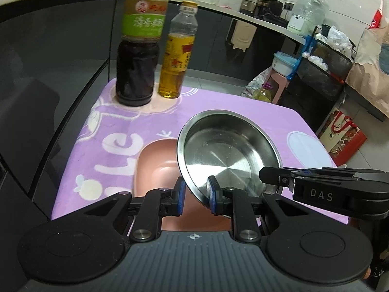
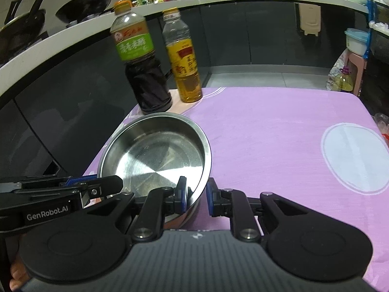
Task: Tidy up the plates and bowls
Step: 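Lift the steel bowl with both grippers and carry it over the pink bowl, then lower the steel bowl into the pink square bowl and open both grippers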
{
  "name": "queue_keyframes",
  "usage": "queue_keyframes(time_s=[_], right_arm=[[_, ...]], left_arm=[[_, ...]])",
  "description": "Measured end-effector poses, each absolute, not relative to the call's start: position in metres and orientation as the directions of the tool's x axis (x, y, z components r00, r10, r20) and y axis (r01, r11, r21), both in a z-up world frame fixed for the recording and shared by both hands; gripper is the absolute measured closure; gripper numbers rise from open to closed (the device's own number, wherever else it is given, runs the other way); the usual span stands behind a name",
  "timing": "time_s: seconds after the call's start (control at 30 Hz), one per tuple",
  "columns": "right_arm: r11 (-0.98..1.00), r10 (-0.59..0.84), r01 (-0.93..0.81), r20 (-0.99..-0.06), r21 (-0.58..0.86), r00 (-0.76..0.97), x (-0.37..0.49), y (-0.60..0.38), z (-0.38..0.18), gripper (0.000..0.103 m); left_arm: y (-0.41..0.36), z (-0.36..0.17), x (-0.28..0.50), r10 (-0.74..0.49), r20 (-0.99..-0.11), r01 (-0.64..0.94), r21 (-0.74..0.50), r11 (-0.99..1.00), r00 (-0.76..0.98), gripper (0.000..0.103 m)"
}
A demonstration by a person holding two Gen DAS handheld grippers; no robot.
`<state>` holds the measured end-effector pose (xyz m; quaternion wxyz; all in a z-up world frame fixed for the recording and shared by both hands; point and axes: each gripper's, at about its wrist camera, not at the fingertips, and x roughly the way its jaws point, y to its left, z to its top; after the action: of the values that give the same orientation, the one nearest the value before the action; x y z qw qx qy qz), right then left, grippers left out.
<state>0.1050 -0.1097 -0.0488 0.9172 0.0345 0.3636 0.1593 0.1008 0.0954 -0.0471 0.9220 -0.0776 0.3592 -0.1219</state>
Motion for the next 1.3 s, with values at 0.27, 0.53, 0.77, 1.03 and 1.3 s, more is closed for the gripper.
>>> queue_keyframes(time_s=[0.27,0.53,0.77,1.03,1.3], right_arm=[[0.943,0.318,-0.299,-0.676,0.150,0.665,0.106,-0.091,-0.049,0.089],[0.942,0.310,-0.308,-0.692,0.132,0.652,0.106,-0.082,-0.053,0.089],[0.941,0.304,-0.316,-0.707,0.120,0.638,0.108,-0.073,-0.059,0.089],[0.943,0.295,-0.311,-0.722,0.116,0.626,0.112,-0.070,-0.064,0.087],[0.945,0.293,-0.304,-0.721,0.119,0.628,0.114,-0.071,-0.065,0.087]], left_arm=[[0.109,-0.053,0.097,-0.273,-0.649,0.146,-0.243,0.959,0.711,0.084],[0.116,-0.059,0.097,-0.276,-0.661,0.134,-0.258,0.957,0.697,0.084],[0.122,-0.065,0.100,-0.268,-0.684,0.118,-0.259,0.959,0.679,0.084],[0.123,-0.069,0.103,-0.281,-0.687,0.121,-0.273,0.955,0.670,0.083],[0.127,-0.068,0.102,-0.280,-0.683,0.107,-0.284,0.953,0.675,0.083]])
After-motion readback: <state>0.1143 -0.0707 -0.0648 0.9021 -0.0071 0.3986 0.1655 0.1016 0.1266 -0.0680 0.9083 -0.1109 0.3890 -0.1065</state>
